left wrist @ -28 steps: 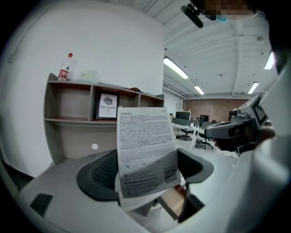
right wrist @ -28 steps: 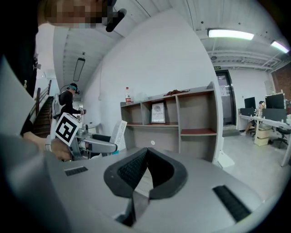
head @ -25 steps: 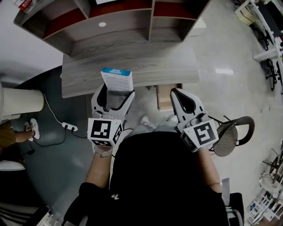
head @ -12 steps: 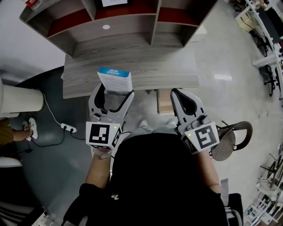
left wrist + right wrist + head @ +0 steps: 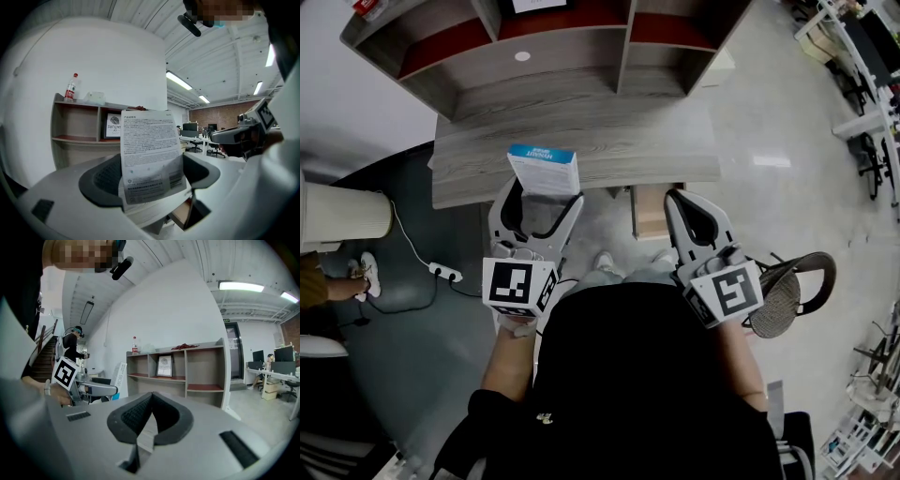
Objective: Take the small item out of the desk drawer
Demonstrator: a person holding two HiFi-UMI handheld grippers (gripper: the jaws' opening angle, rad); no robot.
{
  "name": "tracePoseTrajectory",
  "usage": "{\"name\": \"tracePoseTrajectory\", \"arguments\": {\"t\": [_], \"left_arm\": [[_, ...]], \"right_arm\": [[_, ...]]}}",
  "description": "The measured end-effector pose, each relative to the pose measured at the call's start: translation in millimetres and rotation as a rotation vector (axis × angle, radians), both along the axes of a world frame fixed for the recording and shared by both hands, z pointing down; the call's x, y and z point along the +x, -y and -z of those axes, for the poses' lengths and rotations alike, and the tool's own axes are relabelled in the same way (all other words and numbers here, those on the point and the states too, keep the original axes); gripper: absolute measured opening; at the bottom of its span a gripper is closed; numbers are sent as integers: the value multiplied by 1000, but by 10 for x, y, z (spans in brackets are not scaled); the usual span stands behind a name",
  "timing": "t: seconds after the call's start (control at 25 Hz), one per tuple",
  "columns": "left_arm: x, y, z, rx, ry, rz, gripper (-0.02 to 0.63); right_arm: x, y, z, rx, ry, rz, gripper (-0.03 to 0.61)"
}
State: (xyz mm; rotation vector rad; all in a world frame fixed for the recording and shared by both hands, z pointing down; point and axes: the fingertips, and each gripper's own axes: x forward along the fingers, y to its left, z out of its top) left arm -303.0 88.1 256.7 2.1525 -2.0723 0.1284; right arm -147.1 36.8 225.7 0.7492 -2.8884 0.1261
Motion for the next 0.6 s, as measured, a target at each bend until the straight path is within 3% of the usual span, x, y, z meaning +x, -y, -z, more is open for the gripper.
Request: {"name": "tracePoseTrajectory", "arguments": {"t": [0.6], "left_arm": [[136, -50, -62, -9, -1, -27, 416]], "right_arm": [[165, -48, -37, 0, -7, -48, -5]]}}
